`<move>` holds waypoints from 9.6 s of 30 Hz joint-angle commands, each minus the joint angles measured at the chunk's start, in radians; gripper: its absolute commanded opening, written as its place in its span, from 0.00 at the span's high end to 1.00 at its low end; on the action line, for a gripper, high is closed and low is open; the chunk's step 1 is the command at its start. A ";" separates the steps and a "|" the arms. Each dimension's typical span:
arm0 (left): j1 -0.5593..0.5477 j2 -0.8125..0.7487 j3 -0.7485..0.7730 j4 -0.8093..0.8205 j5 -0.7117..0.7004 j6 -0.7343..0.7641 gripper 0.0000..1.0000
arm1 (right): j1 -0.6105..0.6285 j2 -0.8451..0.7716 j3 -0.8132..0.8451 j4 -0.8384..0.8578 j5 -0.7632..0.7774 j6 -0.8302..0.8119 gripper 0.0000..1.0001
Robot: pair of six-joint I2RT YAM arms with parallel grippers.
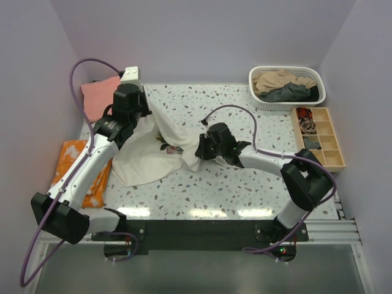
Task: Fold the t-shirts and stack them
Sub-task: Flatten the tshirt out
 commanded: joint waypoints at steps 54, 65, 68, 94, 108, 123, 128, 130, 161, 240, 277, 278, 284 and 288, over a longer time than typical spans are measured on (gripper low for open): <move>0.001 -0.424 0.686 -0.544 0.471 0.034 1.00 | -0.013 -1.105 0.710 -0.789 0.272 -0.320 1.00; 0.004 -0.349 -0.027 -0.144 0.143 -0.004 1.00 | -0.016 -0.774 0.227 -0.474 0.662 -0.309 1.00; 0.004 -0.259 -0.121 -0.029 0.073 -0.015 1.00 | -0.032 -0.636 0.152 -0.348 0.749 -0.312 1.00; 0.228 0.910 0.438 0.259 0.145 0.106 0.88 | -0.504 0.415 0.756 -0.165 0.223 -0.260 1.00; 0.260 0.943 0.482 0.183 0.251 0.132 1.00 | -0.518 0.411 0.739 -0.217 0.041 -0.209 1.00; 0.271 0.840 0.428 0.055 0.145 0.197 1.00 | -0.516 0.096 0.469 -0.434 -0.100 -0.176 1.00; 0.277 0.857 0.486 0.030 0.119 0.223 1.00 | -0.503 0.055 0.367 -0.436 -0.246 -0.163 1.00; 0.280 0.863 0.497 0.025 0.130 0.221 1.00 | -0.498 0.052 0.325 -0.429 -0.228 -0.160 1.00; 0.351 0.622 0.324 0.280 0.338 0.110 0.00 | -0.501 0.300 0.695 -0.058 0.047 -0.235 0.25; -0.030 0.423 -0.385 0.268 0.386 -0.130 0.00 | -0.492 0.241 0.234 -0.167 0.085 -0.064 0.21; 0.001 0.383 -0.265 0.259 0.409 -0.115 0.00 | -0.342 0.294 0.613 -0.352 0.135 -0.247 0.23; 0.001 0.378 -0.265 0.255 0.391 -0.116 0.00 | -0.325 0.318 0.656 -0.399 0.169 -0.281 0.23; 0.001 0.368 -0.259 0.245 0.357 -0.118 0.00 | -0.204 0.550 0.998 -0.611 0.513 -0.421 0.23; 0.001 0.352 -0.265 0.249 0.348 -0.124 0.00 | -0.164 0.616 1.089 -0.646 0.593 -0.470 0.23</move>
